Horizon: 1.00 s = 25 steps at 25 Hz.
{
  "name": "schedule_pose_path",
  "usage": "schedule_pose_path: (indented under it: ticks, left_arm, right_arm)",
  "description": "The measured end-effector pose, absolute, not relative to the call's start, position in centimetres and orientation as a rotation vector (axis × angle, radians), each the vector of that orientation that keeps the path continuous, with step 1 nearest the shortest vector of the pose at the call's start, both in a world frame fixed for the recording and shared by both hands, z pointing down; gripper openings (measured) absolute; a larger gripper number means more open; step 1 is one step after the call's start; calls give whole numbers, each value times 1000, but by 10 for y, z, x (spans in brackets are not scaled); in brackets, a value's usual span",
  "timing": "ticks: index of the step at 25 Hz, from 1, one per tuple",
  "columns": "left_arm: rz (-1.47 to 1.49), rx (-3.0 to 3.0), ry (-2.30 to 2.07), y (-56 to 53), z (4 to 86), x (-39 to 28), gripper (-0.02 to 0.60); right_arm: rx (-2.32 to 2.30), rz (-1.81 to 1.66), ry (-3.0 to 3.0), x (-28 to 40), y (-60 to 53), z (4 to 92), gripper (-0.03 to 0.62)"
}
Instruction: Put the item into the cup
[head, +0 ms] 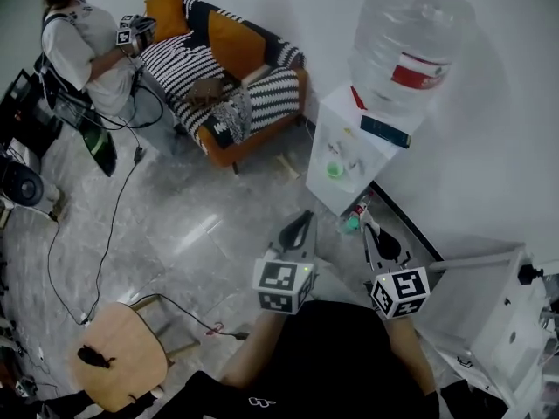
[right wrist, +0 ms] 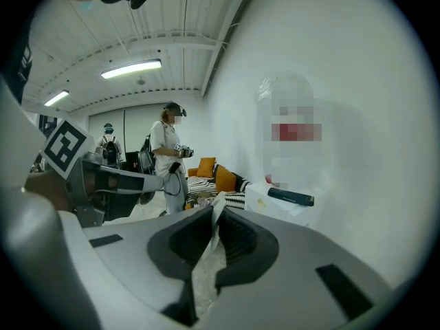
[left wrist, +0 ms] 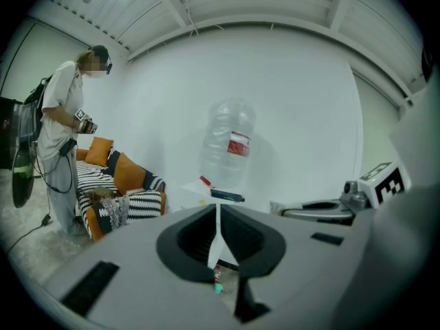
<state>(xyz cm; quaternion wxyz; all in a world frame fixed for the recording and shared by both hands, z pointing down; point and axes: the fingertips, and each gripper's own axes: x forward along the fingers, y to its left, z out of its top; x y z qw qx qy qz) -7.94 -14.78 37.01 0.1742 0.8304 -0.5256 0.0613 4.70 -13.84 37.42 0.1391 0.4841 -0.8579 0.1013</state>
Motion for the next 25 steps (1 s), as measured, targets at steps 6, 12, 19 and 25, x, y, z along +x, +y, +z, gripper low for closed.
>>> schedule_pose_path:
  ticks: [6, 12, 19, 25]
  left_arm:
    - [230, 2350, -1469, -173, 382, -78, 26]
    - [337, 2344, -1433, -201, 402, -73, 26]
    - [447, 2270, -1376, -238, 446, -71, 26]
    - [491, 2227, -1340, -265, 476, -74, 26]
  right_arm:
    - [1369, 308, -2488, 38, -175, 386, 34]
    - [1351, 358, -2471, 36, -214, 408, 34]
    - [1367, 455, -2418, 39, -262, 454, 34]
    - [1372, 559, -2361, 38, -293, 497, 34]
